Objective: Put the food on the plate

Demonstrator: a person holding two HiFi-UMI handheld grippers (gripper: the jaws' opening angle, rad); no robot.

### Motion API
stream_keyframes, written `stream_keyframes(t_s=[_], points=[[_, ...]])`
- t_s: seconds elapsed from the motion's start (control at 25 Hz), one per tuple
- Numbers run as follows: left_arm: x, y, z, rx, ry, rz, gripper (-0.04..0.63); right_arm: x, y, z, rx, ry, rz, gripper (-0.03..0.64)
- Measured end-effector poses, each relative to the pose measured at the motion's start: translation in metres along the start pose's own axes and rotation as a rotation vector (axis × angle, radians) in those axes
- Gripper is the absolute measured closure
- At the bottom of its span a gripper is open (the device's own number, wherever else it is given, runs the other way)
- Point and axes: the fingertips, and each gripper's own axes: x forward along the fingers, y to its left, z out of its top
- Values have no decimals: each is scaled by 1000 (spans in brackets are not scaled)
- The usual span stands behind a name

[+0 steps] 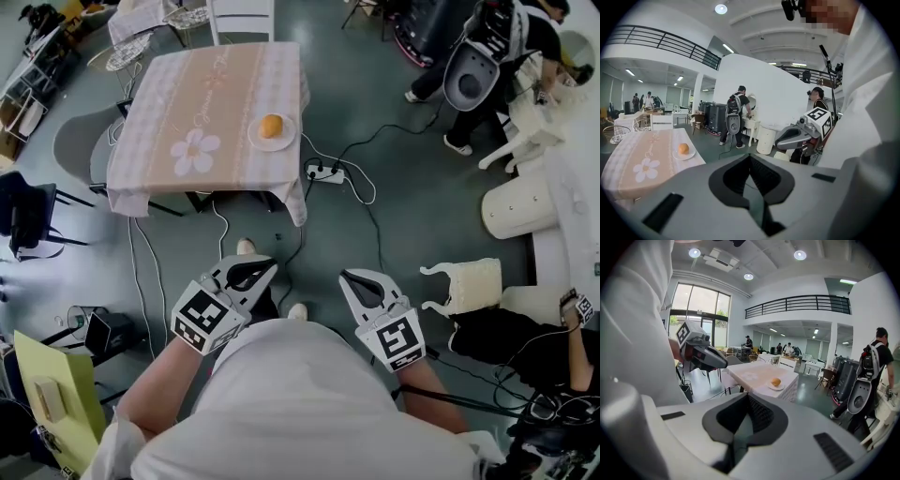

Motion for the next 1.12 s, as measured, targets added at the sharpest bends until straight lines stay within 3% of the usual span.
stream_keyframes(t_s=[0.48,1.12], points=[[7,-32,-4,44,28,-34,586,-25,11,-13,5,-6,-15,604],[9,-18,-8,36,30,-34,586,-15,11,-11,6,-5,-23,604]])
